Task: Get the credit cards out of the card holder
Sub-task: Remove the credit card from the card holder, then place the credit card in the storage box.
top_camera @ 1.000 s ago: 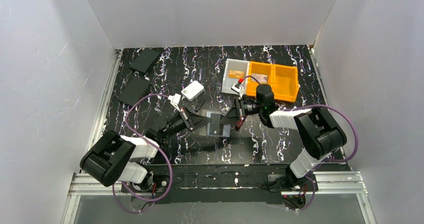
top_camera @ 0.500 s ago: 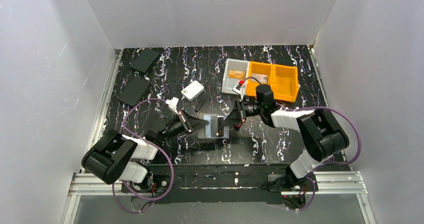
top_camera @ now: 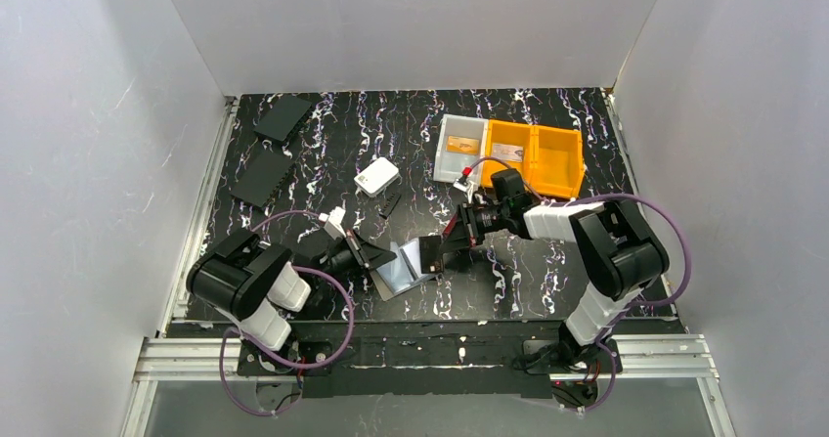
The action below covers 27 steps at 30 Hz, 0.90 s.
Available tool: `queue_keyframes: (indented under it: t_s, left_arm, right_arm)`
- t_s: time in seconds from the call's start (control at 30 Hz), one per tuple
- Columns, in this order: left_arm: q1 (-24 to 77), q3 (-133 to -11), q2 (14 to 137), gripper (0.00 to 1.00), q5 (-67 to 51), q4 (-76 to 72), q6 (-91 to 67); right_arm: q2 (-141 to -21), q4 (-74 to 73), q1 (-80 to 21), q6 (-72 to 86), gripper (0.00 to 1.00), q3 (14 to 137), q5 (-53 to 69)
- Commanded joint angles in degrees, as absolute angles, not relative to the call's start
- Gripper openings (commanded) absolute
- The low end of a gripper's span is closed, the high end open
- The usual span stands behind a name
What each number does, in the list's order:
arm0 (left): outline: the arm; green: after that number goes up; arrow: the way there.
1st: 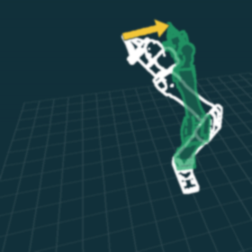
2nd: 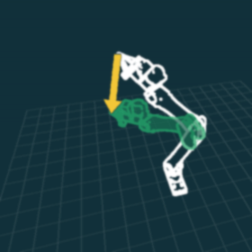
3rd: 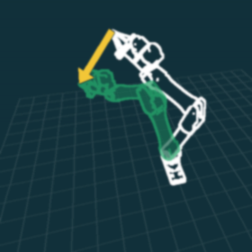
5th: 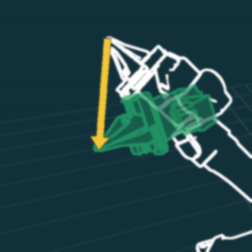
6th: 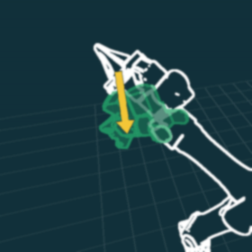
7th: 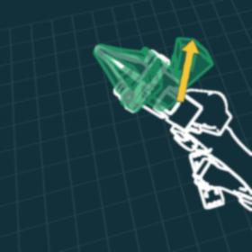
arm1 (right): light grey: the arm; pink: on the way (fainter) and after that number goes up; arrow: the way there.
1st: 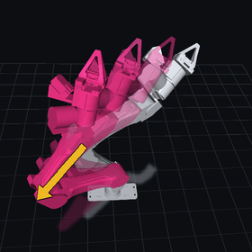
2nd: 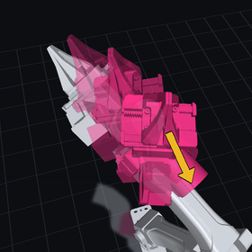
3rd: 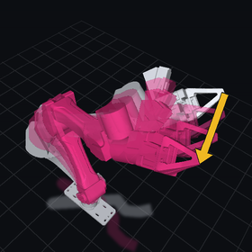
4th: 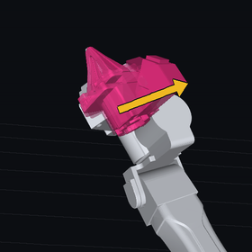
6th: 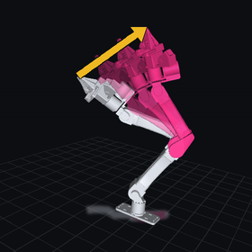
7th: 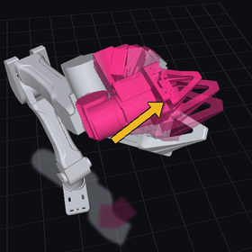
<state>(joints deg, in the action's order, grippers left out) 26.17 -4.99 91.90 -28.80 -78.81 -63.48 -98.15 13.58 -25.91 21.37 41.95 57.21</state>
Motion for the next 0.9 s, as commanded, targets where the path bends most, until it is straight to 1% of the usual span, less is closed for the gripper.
queue_keyframes:
  t_s: [0.0, 0.13, 0.23, 0.27, 0.33, 0.47, 0.53, 0.67, 0.87]
  left_arm:
    - [24.76, -3.83, 93.70, 0.00, -27.49, -79.15, -61.08]
    - [24.42, -3.81, 96.52, 0.00, -27.19, -79.01, -61.72]
    - [24.23, -3.16, 96.46, 0.00, -26.64, -78.95, -62.63]
    - [24.10, -2.90, 95.96, 0.02, -26.57, -78.42, -62.70]
    - [23.95, -2.52, 94.20, 0.07, -26.47, -76.83, -62.70]
    - [23.92, -2.37, 88.52, 0.13, -26.21, -68.83, -61.42]
    - [23.91, -2.73, 84.87, 0.19, -25.74, -63.38, -60.31]
    - [23.91, -3.69, 75.74, 0.27, -24.30, -51.44, -56.94]
    - [23.91, -4.48, 64.87, 0.34, -22.25, -38.01, -52.69]
  right_arm:
    - [-93.79, 4.02, -25.43, 9.78, 0.01, 44.80, 53.53]
    - [-91.34, -0.85, -23.57, 5.17, 0.01, 47.29, 53.45]
    - [-89.83, -12.85, -21.56, -4.97, 0.01, 52.54, 52.20]
    - [-89.33, -19.07, -20.76, -9.20, 0.01, 54.79, 51.31]
    - [-88.31, -25.60, -19.76, -15.56, 0.01, 59.00, 48.46]
    - [-87.14, -37.94, -18.35, -24.79, 0.01, 67.06, 39.54]
    - [-87.24, -42.90, -17.12, -29.92, 0.01, 71.42, 34.42]
    - [-88.49, -51.85, -13.28, -38.42, 0.01, 82.28, 23.33]
    - [-93.10, -60.24, -10.96, -50.08, 0.01, 95.42, 7.41]
